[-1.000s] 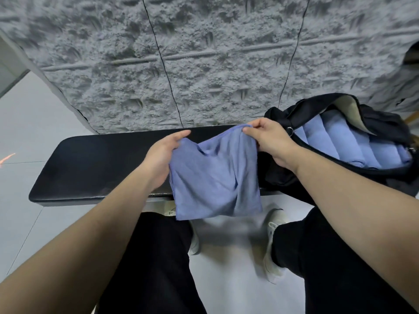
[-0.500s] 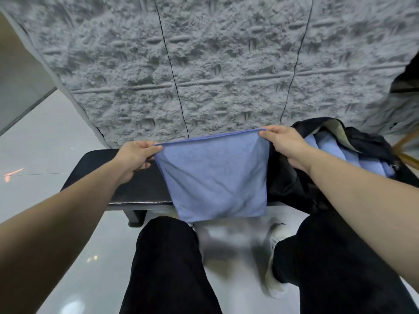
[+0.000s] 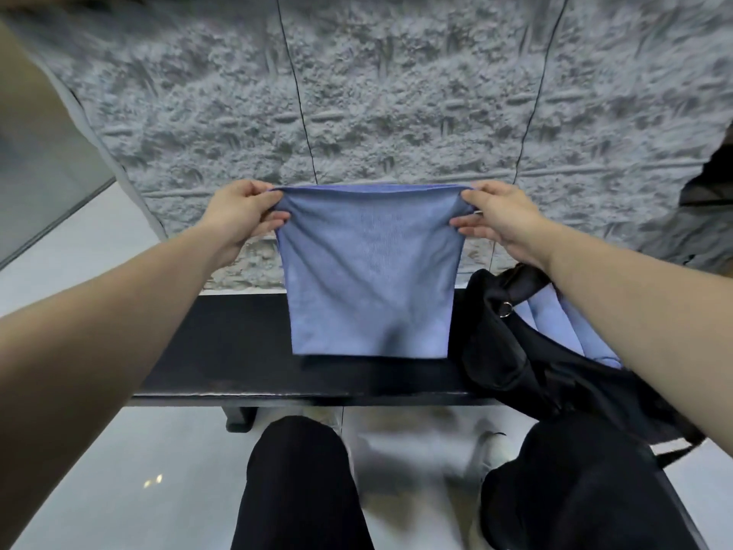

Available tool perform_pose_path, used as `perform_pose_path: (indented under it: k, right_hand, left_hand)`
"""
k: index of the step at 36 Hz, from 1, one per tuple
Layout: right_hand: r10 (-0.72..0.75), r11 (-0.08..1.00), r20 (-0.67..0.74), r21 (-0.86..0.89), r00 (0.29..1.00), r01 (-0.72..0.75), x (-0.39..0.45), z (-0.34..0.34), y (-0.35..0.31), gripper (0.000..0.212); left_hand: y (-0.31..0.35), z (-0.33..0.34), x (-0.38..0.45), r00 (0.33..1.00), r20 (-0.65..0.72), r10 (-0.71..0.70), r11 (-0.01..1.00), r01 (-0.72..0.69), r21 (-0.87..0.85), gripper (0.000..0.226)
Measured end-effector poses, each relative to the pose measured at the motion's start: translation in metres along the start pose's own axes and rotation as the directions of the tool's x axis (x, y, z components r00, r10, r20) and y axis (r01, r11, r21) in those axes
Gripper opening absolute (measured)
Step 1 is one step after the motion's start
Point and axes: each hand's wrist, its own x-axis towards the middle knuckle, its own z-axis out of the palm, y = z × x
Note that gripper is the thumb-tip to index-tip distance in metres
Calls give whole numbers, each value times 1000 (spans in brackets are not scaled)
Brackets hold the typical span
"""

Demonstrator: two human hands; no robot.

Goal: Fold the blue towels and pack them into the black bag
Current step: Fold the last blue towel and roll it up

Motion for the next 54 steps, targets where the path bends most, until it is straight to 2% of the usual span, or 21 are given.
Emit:
perform_pose_path:
  k: [10,16,24,29,35,42,46,54]
  right_hand:
    - [-26,1000,12,-3,1000,26,-9,-5,-1,14]
    - [22,999,41,-51,999,-20,-28,-8,29,17]
    - [220,937,139,-305,966,-169,-66,-19,90,9]
    - [205,867,169,-489,964,-99,-91,-28,112,10]
    - [202,806,232,-591,952,-27,-110,-39,118,12]
    - [217,778,274,-628,937,4,-123,-42,121,13]
    - [214,761,252,-649,944,1,-114,-38,128,14]
    - [260,845,143,-512,955,-154,-79,-13,140,15]
  left_hand:
    - [-2,-3,-17,998,-42,44,997,-47,-65,23]
    - [-42,-7,-43,999,29,-15,1000,15,-1,23]
    - [-101,-11,-97,967,153,-204,973,183,145,14]
    - [-121,-20,-125,967,181,-178,928,104,357,6]
    - [-129,-21,-145,965,196,-173,915,84,394,4]
    - [-139,-20,-154,964,188,-187,911,99,400,7]
    - [-146,-14,-150,969,164,-184,912,106,396,7]
    - [-171,0,-114,987,32,-159,924,138,356,7]
